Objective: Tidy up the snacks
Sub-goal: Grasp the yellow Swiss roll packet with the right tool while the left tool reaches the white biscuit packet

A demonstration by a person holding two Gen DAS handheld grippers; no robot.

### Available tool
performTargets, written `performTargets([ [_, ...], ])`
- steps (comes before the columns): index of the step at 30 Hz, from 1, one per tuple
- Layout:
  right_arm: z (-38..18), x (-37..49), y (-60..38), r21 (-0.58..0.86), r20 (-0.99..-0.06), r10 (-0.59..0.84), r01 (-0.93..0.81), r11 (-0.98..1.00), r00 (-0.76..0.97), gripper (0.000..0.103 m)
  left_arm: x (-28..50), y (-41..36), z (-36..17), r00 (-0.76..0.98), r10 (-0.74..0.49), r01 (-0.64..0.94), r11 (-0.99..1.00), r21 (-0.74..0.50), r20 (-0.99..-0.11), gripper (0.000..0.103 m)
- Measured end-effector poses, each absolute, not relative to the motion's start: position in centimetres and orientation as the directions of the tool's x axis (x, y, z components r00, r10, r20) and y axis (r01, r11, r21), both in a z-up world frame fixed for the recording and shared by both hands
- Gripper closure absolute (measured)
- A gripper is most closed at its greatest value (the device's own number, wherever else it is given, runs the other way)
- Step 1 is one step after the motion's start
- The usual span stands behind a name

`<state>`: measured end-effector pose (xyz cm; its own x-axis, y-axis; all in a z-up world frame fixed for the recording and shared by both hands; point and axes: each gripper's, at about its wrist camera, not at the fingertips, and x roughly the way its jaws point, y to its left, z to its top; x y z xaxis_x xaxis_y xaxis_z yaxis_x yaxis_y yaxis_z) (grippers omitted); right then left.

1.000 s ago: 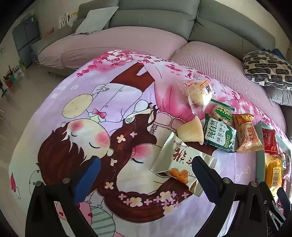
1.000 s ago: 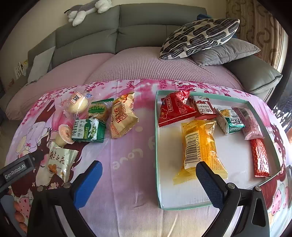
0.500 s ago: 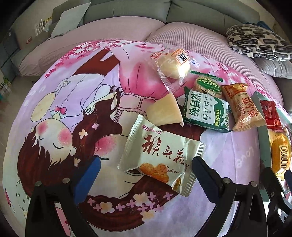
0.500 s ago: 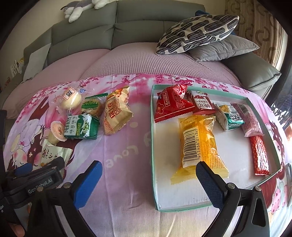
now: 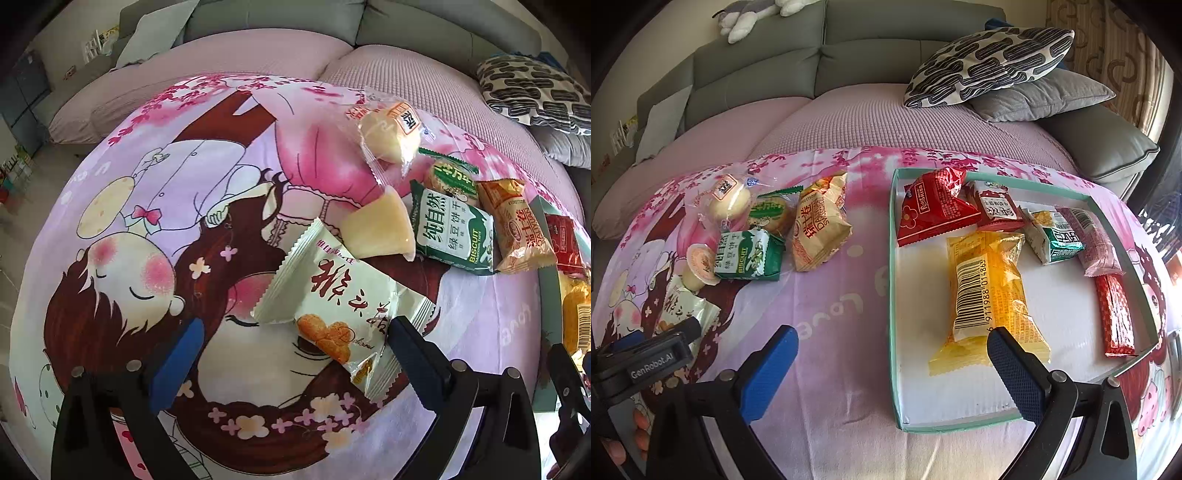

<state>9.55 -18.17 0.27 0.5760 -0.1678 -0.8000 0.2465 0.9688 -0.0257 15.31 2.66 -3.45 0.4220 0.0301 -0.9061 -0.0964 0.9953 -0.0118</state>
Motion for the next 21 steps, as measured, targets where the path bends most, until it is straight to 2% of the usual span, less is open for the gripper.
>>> performTargets([
  [15, 2.0, 12.3, -16.3, 0.034, -0.753, -0.075, 0.153, 0.988, 0.653, 0.001, 15.3, 6.2, -2.5, 0.439, 0.029, -0.215, 0.974, -0.074, -0.898, 0.003],
  [21, 2.0, 16.0, -16.3, 0.026, -0.747, -0.053, 0.108, 0.994, 0.662, 0.015, 15.6, 5.6, -2.4, 0.451, 0.006, -0.199, 0.976, -0.093, -0.893, 0.003],
])
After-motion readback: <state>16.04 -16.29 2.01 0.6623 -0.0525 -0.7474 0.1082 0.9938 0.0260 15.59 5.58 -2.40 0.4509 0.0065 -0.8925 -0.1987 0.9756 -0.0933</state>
